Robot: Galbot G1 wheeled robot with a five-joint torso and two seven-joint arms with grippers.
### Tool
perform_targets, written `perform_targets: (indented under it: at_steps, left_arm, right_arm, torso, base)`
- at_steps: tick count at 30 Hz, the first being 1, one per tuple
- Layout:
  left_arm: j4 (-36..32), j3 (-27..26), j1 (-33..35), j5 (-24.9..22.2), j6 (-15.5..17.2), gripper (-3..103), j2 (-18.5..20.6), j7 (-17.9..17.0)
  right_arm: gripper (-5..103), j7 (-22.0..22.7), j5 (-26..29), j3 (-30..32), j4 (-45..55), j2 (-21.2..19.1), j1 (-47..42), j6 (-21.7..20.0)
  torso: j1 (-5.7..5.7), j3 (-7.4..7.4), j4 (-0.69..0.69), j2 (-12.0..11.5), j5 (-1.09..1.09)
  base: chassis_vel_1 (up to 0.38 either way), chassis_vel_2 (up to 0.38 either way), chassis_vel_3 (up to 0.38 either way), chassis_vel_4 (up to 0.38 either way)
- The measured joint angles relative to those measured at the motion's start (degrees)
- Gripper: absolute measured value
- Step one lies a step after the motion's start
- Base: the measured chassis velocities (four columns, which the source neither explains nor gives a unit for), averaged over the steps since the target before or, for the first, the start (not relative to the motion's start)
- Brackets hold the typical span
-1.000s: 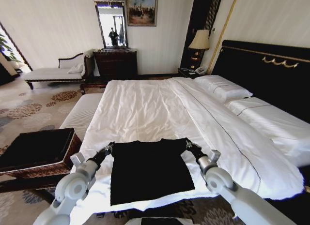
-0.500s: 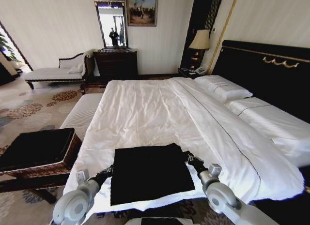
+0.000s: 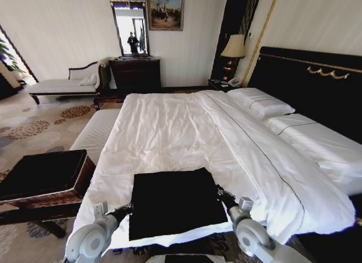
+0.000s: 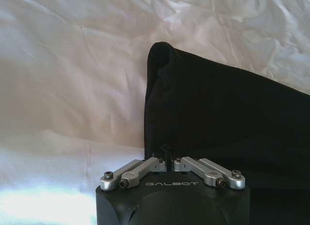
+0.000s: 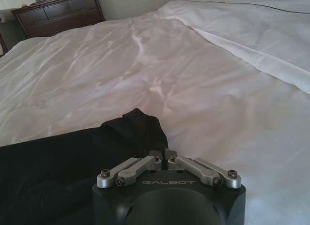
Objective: Fold the clothes on the bed and place them into the basket.
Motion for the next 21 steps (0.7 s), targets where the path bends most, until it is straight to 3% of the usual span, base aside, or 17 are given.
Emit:
perform_targets:
  at_steps: [13,18,19,21]
  left_arm:
    - [1.7,1.4,0.3,2.2,-0.7,2,-2.9,0.2]
    - [-0.5,1.4,0.9,2.7,-0.8,1,-3.3,-0.4]
    - [-1.6,1.2,1.4,3.3,-0.9,11,-3.8,-0.5]
    - [-2.9,1.1,2.1,4.2,-1.2,11,-4.6,-0.5]
  right_arm:
    - [1,0.3,-2.0,-4.5,-5.7,1.6,3.7,0.0]
    - [-2,1.9,-2.5,-4.2,-5.2,1.9,3.0,-0.7]
    - [3,2.3,-2.5,-3.5,-4.4,1.9,2.5,-1.0]
    - [7,2.7,-2.6,-2.8,-3.5,1.9,1.9,-1.3]
  torso:
    - [0.0,0.0,0.01,0.0,0.0]
    - [0.0,0.0,0.01,0.0,0.01]
    - [0.0,0.0,0.0,0.0,0.02]
    - [0.0,0.0,0.0,0.0,0.01]
  base:
    - [0.0,0.0,0.0,0.0]
    - [0.0,0.0,0.0,0.0]
    - [0.0,0.0,0.0,0.0]
    - [0.0,0.0,0.0,0.0]
